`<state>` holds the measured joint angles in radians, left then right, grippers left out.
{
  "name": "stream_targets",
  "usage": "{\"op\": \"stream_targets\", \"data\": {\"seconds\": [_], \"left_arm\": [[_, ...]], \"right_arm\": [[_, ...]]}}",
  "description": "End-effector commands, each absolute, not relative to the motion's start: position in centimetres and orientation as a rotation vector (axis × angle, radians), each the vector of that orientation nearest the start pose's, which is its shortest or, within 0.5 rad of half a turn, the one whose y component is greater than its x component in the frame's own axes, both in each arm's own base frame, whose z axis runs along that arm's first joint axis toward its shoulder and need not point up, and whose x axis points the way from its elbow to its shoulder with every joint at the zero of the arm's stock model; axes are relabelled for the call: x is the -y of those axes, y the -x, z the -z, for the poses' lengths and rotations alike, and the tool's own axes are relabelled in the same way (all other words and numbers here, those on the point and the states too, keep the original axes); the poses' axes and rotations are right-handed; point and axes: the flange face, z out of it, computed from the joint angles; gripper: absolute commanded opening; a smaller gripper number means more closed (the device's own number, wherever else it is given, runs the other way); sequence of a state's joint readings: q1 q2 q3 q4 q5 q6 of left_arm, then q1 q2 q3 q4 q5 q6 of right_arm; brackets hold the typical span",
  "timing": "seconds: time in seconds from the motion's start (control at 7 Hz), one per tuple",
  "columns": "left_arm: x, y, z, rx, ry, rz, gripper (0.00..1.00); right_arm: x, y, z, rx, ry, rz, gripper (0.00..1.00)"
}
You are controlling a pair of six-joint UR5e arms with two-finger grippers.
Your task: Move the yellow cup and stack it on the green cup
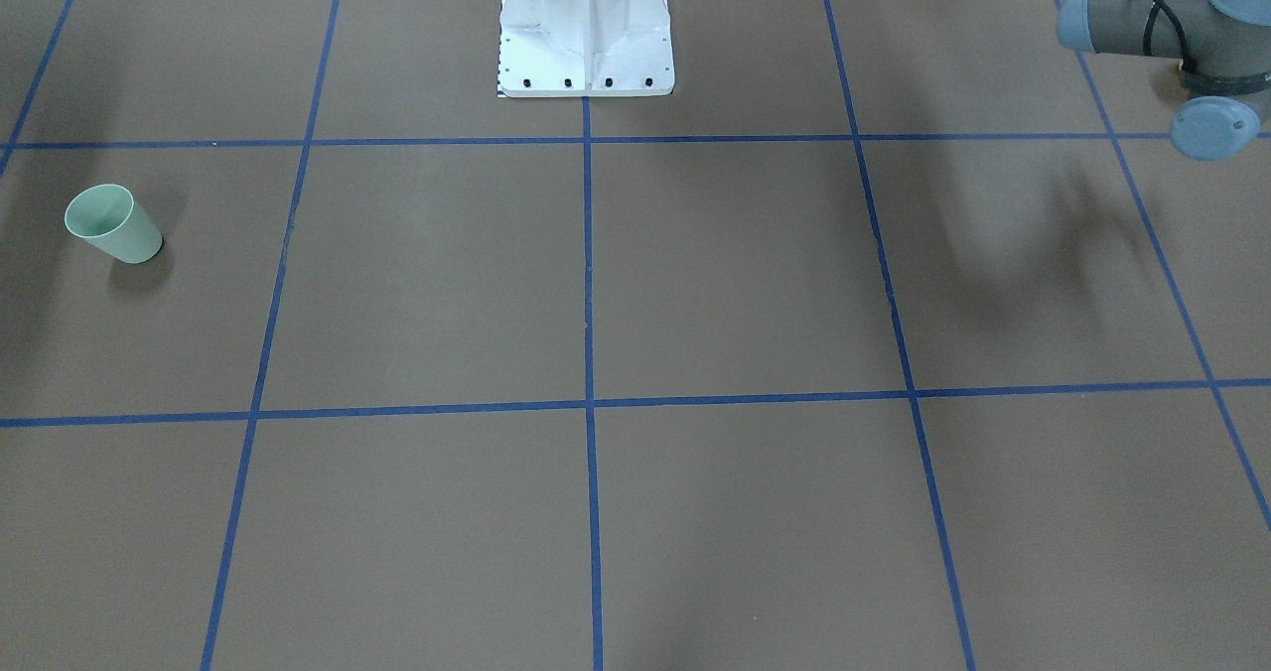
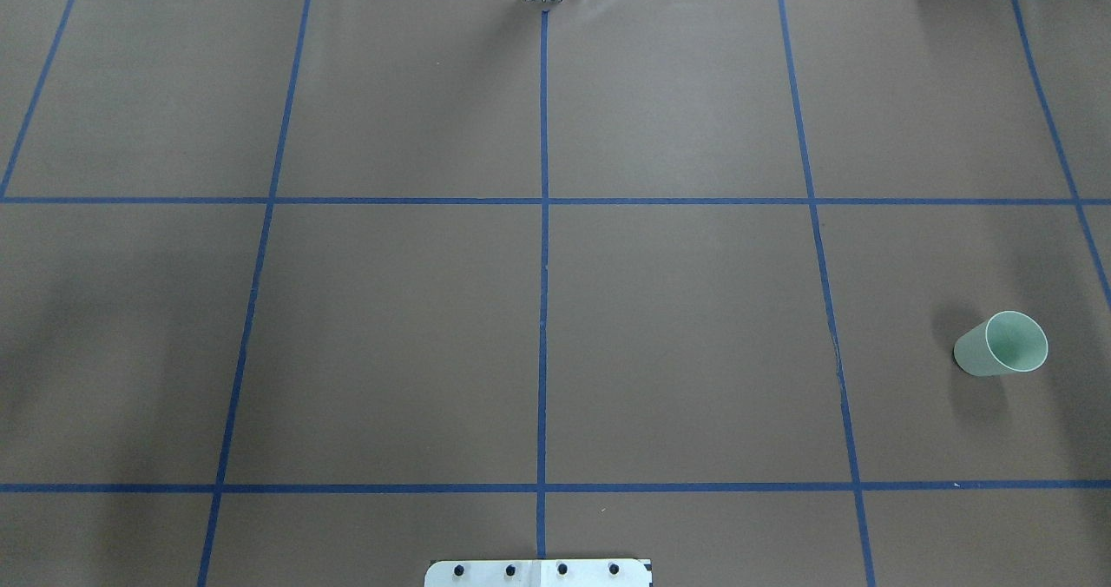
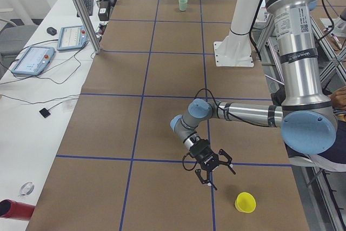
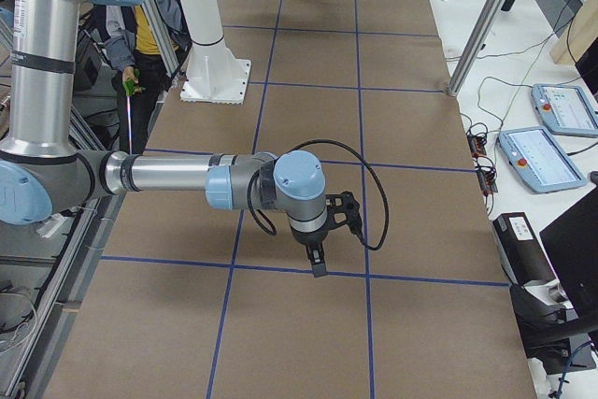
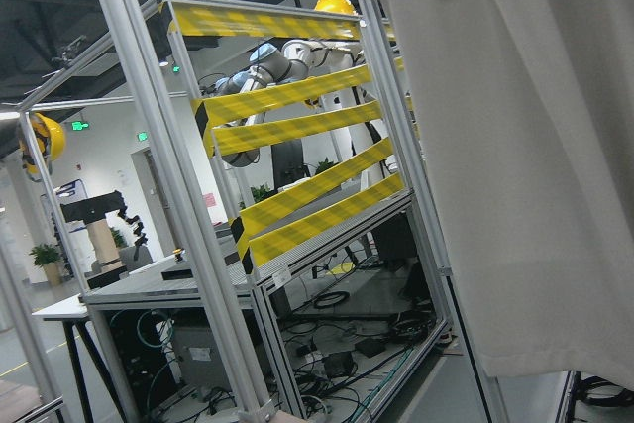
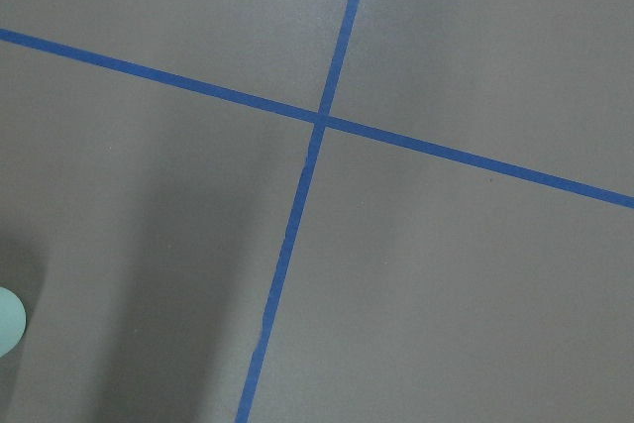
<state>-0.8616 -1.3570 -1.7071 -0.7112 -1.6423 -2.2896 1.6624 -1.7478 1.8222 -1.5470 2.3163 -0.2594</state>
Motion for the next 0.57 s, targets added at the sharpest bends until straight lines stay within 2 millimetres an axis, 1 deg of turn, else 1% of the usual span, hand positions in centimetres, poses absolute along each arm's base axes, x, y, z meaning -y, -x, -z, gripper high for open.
{"op": "stream_targets", "data": {"seconds": [0.0,0.14,0.29,0.43], "left_arm": [[29.1,-9.9,-76.4,1.049,0.196,1.568,1.0],[29.0,-10.1,-78.5,1.044,0.19,1.622,1.0],[29.1,-10.5,-79.0,1.01,0.215,1.646,1.0],[29.1,-10.9,-79.0,0.994,0.244,1.661,1.0]], "right_arm": [[41.7,-10.1,-61.3,0.717,-0.234,0.21,1.0],[41.8,-9.8,-61.3,0.717,-0.233,0.217,1.0],[41.8,-9.5,-61.3,0.718,-0.233,0.225,1.0],[42.0,-9.4,-61.1,0.714,-0.256,0.237,1.0]]}}
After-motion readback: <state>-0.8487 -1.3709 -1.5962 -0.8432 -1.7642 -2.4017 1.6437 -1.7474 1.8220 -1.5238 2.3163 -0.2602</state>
